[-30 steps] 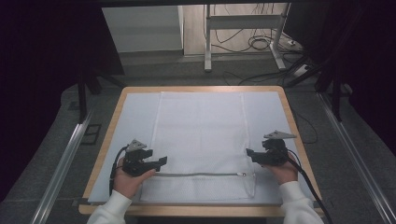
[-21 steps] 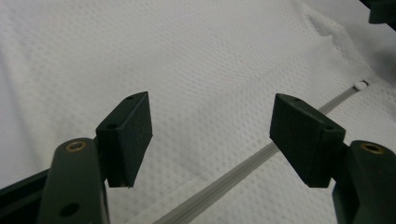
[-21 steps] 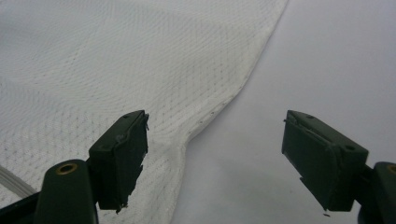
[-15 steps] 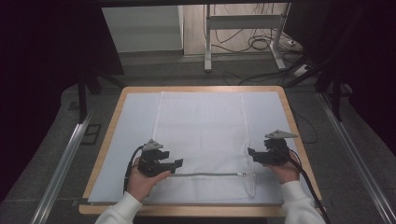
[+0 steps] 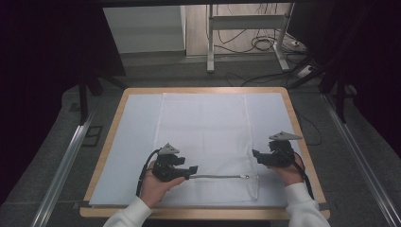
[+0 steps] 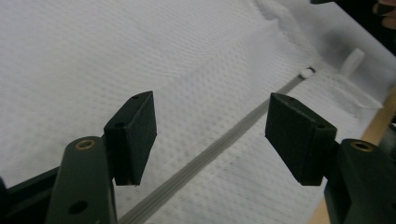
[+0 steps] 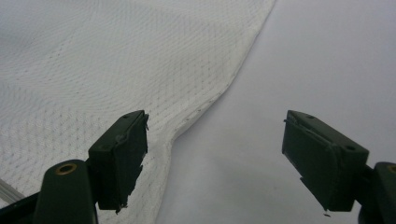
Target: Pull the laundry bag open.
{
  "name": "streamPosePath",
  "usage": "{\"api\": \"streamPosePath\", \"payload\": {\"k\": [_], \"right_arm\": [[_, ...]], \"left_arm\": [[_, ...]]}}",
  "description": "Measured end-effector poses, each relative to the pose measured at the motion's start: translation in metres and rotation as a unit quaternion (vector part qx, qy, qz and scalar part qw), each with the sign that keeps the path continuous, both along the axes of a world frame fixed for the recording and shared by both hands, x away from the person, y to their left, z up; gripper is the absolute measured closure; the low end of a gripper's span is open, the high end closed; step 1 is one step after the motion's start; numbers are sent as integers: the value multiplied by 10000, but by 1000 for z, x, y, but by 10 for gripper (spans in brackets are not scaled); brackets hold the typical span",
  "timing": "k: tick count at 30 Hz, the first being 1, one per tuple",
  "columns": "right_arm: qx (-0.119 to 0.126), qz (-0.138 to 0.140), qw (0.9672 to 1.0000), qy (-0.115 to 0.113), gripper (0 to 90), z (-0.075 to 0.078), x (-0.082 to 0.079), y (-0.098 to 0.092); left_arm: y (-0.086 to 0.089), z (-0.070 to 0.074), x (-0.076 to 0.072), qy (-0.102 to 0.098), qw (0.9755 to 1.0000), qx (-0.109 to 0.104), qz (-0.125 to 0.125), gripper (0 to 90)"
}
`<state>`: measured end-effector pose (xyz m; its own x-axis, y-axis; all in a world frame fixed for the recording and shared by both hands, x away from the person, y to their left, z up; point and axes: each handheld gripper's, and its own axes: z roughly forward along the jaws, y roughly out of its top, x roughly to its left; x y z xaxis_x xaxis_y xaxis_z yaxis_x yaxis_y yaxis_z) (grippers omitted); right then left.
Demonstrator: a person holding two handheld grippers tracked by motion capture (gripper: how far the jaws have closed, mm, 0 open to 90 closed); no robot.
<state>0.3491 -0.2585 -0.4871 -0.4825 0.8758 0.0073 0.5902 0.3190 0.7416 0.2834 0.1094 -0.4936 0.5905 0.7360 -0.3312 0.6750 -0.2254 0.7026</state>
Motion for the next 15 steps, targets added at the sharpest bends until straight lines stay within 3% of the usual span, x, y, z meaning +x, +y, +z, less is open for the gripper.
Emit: {"api": "streamPosePath", "payload": {"k": [15], "right_arm": [[84,23,10000,-18,221,2,0,0]], "left_arm": [[-31,6,3,-3,9994,-46,-329,330]]}}
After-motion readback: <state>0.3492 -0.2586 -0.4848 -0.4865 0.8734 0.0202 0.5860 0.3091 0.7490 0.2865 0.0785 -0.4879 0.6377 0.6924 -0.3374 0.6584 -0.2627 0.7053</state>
